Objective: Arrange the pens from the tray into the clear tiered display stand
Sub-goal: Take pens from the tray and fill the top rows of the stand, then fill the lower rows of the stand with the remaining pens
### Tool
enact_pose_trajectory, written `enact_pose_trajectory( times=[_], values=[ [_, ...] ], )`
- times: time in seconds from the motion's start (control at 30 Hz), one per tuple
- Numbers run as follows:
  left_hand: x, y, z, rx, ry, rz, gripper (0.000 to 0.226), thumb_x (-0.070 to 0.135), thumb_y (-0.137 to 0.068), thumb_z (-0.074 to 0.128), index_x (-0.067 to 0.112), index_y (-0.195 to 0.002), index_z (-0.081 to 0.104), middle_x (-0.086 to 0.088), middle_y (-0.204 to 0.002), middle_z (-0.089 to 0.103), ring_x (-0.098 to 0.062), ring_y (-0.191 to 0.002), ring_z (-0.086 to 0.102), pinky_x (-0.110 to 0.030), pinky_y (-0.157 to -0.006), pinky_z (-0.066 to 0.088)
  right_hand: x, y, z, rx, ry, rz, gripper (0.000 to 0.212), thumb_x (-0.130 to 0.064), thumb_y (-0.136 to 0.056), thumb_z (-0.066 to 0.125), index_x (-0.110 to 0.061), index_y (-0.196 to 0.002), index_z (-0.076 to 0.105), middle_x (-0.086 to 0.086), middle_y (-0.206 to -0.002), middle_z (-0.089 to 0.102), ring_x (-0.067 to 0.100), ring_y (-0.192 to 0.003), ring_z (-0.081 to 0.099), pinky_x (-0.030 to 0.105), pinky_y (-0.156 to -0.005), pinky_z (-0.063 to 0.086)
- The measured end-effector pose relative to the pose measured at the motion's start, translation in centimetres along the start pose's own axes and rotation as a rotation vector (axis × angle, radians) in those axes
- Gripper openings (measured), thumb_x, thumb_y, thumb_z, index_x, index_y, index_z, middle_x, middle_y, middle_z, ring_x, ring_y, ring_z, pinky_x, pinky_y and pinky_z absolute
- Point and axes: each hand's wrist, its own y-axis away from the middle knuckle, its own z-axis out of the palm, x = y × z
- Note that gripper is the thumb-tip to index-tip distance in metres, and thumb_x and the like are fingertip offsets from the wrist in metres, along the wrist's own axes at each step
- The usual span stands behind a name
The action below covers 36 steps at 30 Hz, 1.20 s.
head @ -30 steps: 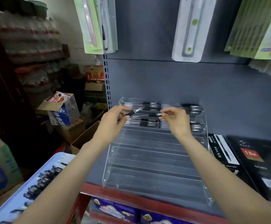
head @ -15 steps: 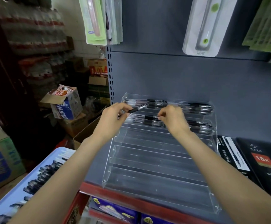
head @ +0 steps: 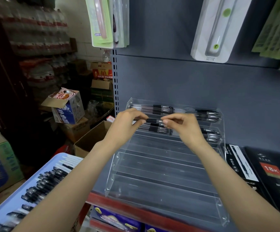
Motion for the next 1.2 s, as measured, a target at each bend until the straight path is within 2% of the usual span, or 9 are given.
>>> enact_pose_trajectory(
  times=[0.13,0.2,0.27,0.43,0.57,0.77,0.93,1.07,1.2],
  values=[
    [-1.4,0.5,-0.1,0.186,-0.011,-0.2,0.043,0.019,-0.09,0.059,0.013,-0.132,0.05,-0.005,-0.132,0.052,-0.018,-0.122,0.048,-0.024,-0.101,0.035,0.9,-0.1,-1.0,0.189,0.044,0.048,0.01,-0.012,-0.084,0.067,-0.017,-0.09,0.073,-0.003,-0.085,0.07,0.007,-0.077,0.067,0.012,-0.077,0.052],
    [-2.0,0.9,-0.3,0.161,-0.008,-0.318,0.051,0.019,-0.091,0.059,0.009,-0.138,0.042,-0.009,-0.136,0.052,-0.018,-0.116,0.053,-0.028,-0.102,0.038,1.2,-0.2,-0.8,0.185,0.135,0.041,0.011,-0.011,-0.084,0.067,-0.012,-0.092,0.074,-0.003,-0.086,0.069,0.009,-0.078,0.066,0.015,-0.079,0.051],
    [-2.5,1.2,-0.3,0.094,0.063,-0.371,0.047,0.014,-0.091,0.058,0.006,-0.135,0.046,-0.011,-0.129,0.058,-0.019,-0.11,0.059,-0.023,-0.096,0.039,1.2,-0.4,-0.2,0.158,0.234,0.017,0.012,-0.012,-0.085,0.066,-0.009,-0.094,0.074,-0.005,-0.088,0.067,0.008,-0.081,0.062,0.015,-0.08,0.045],
    [-3.5,1.5,-0.1,0.058,0.14,-0.356,0.034,-0.001,-0.09,0.055,0.008,-0.123,0.06,-0.008,-0.116,0.067,-0.02,-0.113,0.06,-0.039,-0.103,0.045,1.1,-1.0,1.1,0.069,0.425,-0.047,0.014,-0.012,-0.085,0.066,-0.01,-0.097,0.074,0.002,-0.095,0.071,0.007,-0.079,0.058,0.015,-0.078,0.043],
    [-3.7,1.4,0.1,0.071,0.125,-0.352,0.034,-0.003,-0.09,0.054,0.01,-0.12,0.062,-0.007,-0.111,0.069,-0.019,-0.109,0.063,-0.039,-0.101,0.047,1.3,-2.1,1.3,-0.004,0.51,0.018,0.013,-0.01,-0.086,0.065,-0.009,-0.096,0.073,0.006,-0.099,0.071,0.013,-0.088,0.062,0.021,-0.083,0.048],
    [-3.8,1.5,0.5,0.095,0.108,-0.375,0.036,-0.004,-0.089,0.053,0.014,-0.119,0.063,-0.008,-0.108,0.07,-0.023,-0.103,0.064,-0.042,-0.093,0.052,0.4,-3.1,0.9,-0.122,0.496,0.136,0.012,-0.007,-0.084,0.067,-0.007,-0.094,0.073,0.006,-0.099,0.07,0.009,-0.081,0.057,0.016,-0.076,0.042],
    [-2.7,1.7,0.4,0.115,0.03,-0.397,0.034,0.002,-0.091,0.052,0.014,-0.122,0.059,-0.007,-0.113,0.068,-0.021,-0.098,0.065,-0.041,-0.089,0.054,0.2,-2.9,1.0,-0.147,0.496,0.138,0.013,-0.008,-0.086,0.065,-0.009,-0.097,0.073,0.006,-0.104,0.069,0.01,-0.089,0.057,0.019,-0.081,0.043],
    [-1.1,2.7,-0.3,0.161,-0.018,-0.332,0.032,0.01,-0.091,0.055,0.015,-0.123,0.057,-0.006,-0.116,0.062,-0.02,-0.092,0.063,-0.04,-0.082,0.055,-0.3,-1.2,2.0,-0.047,0.455,-0.032,0.016,-0.012,-0.089,0.061,-0.014,-0.099,0.072,-0.003,-0.097,0.063,0.006,-0.084,0.055,0.013,-0.08,0.04],
    [-0.7,4.9,-1.2,0.163,0.042,-0.295,0.026,0.013,-0.09,0.057,0.019,-0.115,0.061,0.004,-0.106,0.063,-0.006,-0.088,0.059,-0.024,-0.081,0.052,-2.1,0.9,4.7,-0.073,0.304,-0.109,0.018,-0.011,-0.089,0.059,-0.017,-0.098,0.072,-0.006,-0.092,0.061,0.007,-0.082,0.057,0.011,-0.075,0.042]
  ],
)
